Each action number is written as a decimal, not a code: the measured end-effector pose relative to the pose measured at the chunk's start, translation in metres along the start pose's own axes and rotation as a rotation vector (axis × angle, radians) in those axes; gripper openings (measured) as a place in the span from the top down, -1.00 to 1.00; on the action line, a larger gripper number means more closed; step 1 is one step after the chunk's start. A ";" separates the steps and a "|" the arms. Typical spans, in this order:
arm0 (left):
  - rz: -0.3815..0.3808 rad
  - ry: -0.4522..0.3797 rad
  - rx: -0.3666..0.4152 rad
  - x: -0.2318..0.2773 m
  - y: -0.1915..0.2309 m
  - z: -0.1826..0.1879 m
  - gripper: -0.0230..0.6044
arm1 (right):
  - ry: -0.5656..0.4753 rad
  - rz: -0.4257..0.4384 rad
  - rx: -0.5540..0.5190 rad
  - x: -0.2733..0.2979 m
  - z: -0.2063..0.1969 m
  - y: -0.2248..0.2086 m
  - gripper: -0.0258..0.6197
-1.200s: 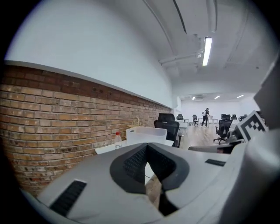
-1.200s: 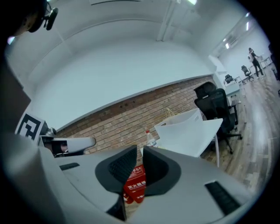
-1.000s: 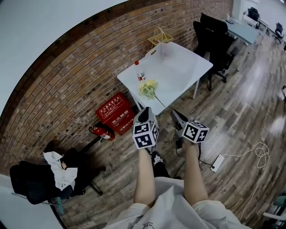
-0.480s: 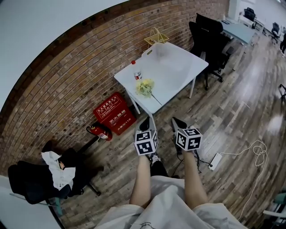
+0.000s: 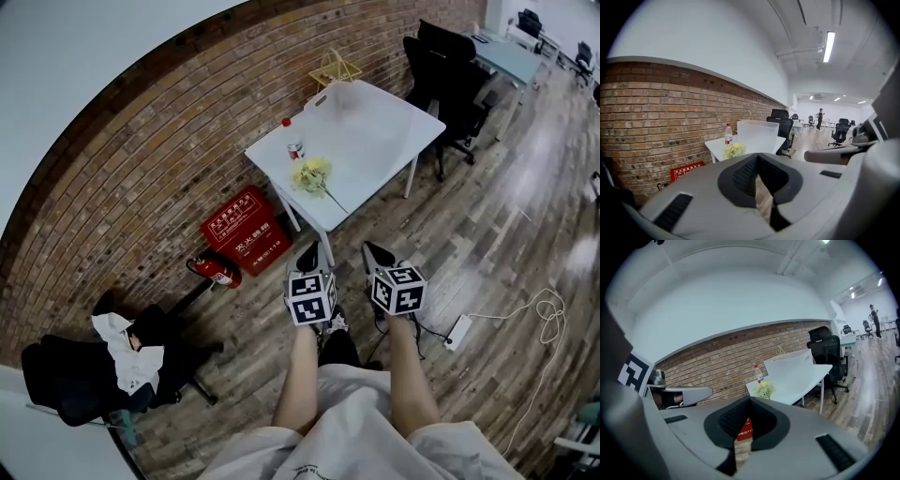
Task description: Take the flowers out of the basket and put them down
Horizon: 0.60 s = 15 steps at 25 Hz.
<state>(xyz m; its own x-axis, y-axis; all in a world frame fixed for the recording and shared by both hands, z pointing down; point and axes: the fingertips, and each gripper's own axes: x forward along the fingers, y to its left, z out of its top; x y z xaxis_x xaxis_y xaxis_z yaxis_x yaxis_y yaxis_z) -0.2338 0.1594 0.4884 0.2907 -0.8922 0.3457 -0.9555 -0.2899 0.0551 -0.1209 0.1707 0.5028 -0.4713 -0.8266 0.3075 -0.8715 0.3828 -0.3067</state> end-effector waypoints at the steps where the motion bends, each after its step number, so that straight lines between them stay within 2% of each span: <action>1: -0.004 -0.001 0.001 0.003 0.000 0.001 0.85 | 0.000 -0.002 -0.002 0.002 0.001 -0.001 0.92; 15: -0.053 0.021 -0.038 0.078 0.014 0.013 0.85 | 0.064 -0.012 -0.050 0.062 0.014 -0.023 0.93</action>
<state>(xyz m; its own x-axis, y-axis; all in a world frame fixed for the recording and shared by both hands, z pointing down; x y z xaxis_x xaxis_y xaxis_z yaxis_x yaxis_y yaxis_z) -0.2235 0.0813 0.5035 0.3398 -0.8685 0.3608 -0.9402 -0.3227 0.1087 -0.1278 0.1048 0.5167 -0.4667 -0.8040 0.3685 -0.8823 0.3942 -0.2573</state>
